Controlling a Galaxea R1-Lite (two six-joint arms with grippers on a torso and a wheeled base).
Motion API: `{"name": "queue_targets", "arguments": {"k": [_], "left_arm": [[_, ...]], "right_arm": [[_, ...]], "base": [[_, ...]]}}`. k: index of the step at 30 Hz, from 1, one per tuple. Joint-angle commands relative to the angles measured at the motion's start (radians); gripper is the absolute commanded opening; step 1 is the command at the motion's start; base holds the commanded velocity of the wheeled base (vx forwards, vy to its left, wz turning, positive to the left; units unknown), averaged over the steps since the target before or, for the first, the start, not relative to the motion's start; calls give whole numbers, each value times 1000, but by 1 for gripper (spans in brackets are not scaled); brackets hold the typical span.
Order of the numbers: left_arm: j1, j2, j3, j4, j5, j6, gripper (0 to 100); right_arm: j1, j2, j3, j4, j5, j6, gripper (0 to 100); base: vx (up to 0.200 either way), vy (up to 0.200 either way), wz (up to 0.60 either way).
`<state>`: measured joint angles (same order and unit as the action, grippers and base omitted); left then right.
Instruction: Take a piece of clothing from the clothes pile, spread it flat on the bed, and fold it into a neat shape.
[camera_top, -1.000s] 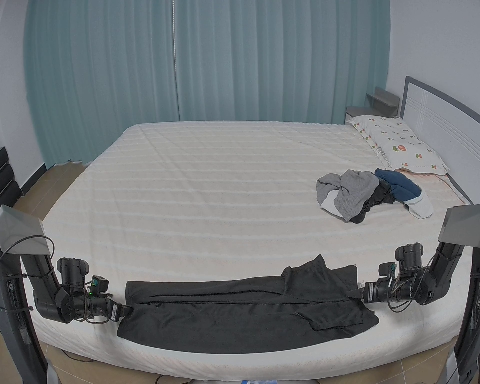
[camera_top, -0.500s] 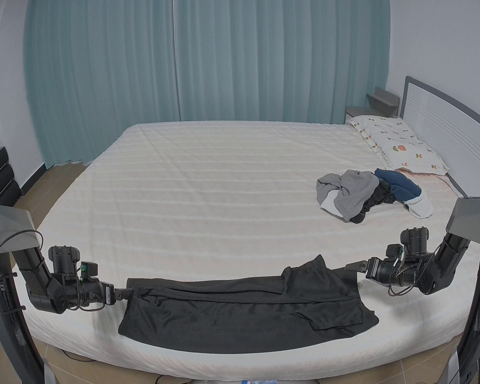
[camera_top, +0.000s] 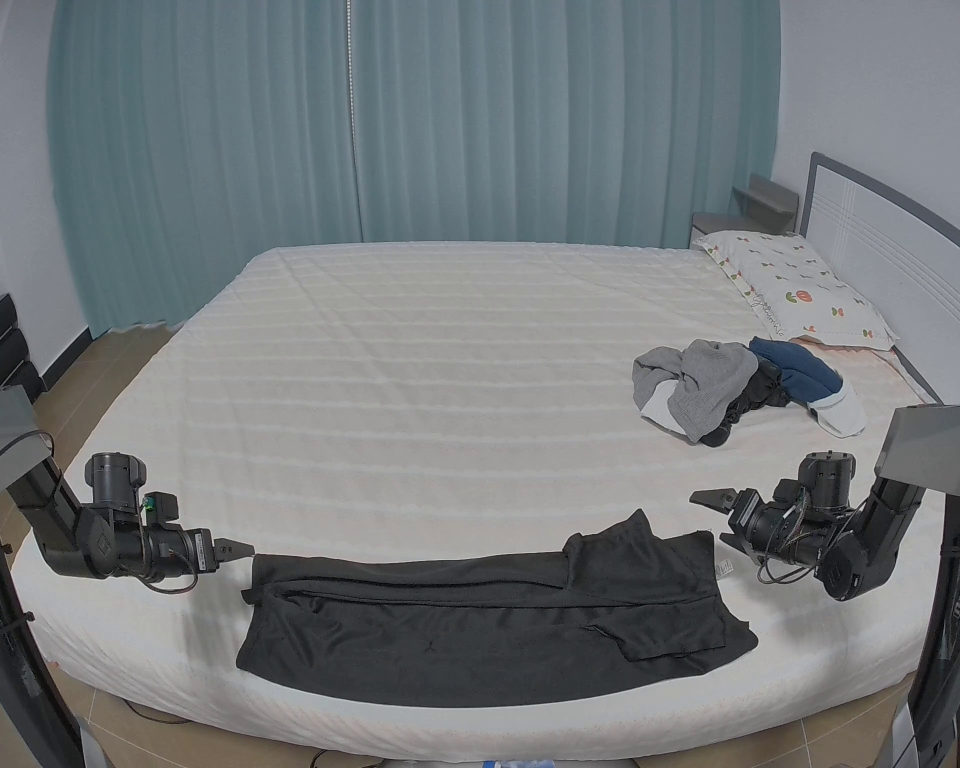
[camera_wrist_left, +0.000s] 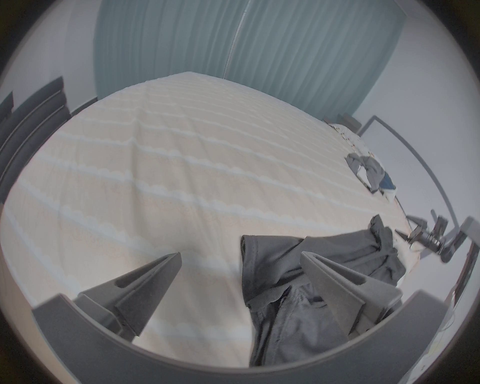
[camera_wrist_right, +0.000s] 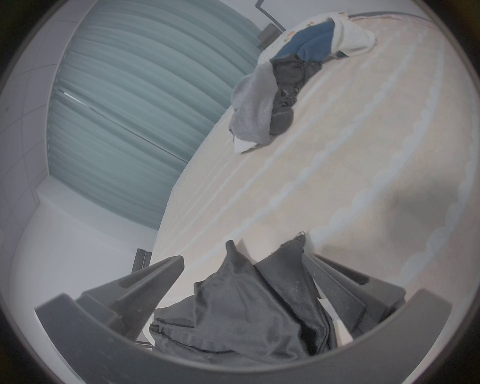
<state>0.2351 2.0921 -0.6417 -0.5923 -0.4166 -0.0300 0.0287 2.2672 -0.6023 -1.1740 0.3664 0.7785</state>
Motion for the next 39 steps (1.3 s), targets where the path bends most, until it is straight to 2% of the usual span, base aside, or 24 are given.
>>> {"name": "queue_targets", "arguments": {"k": [1, 4, 6, 10, 14, 18, 22, 28, 29, 35, 39], "left_arm": [[-22, 12, -21, 8, -13, -148, 100], [-65, 52, -56, -9, -10, -311, 100], [-91, 78, -78, -20, -1, -381, 100], [-128, 109, -105, -26, 2, -456, 100], [-155, 140, -122, -29, 18, -472, 100], [-175, 192, -158, -40, 105, -465, 100], [-181, 220, -161, -87, 153, -467, 100], [-181, 220, -153, -112, 159, -478, 100], [-181, 218, -151, -112, 162, -479, 0], [-169, 218, -133, -115, 226, -493, 0], [-166, 212, -134, -158, 251, -599, 0]], "right_arm": [[14, 138, -7, -87, -10, 30, 100], [17, 137, 6, -116, -6, 36, 100], [19, 144, -4, -119, -9, 51, 100], [19, 137, 3, -121, -9, 76, 100], [20, 143, 10, -141, -9, 76, 100], [20, 149, 19, -165, -9, 73, 100], [26, 150, 24, -170, -10, 74, 100], [26, 150, 24, -170, -10, 74, 100], [26, 150, 24, -170, -9, 74, 100], [26, 152, 16, -170, -9, 76, 100], [25, 152, 16, -170, -9, 76, 100]], "base": [[0, 0, 0], [0, 0, 0], [0, 0, 0], [0, 0, 0], [0, 0, 0], [0, 0, 0], [0, 0, 0], [0, 0, 0], [0, 0, 0], [0, 0, 0], [0, 0, 0]]}}
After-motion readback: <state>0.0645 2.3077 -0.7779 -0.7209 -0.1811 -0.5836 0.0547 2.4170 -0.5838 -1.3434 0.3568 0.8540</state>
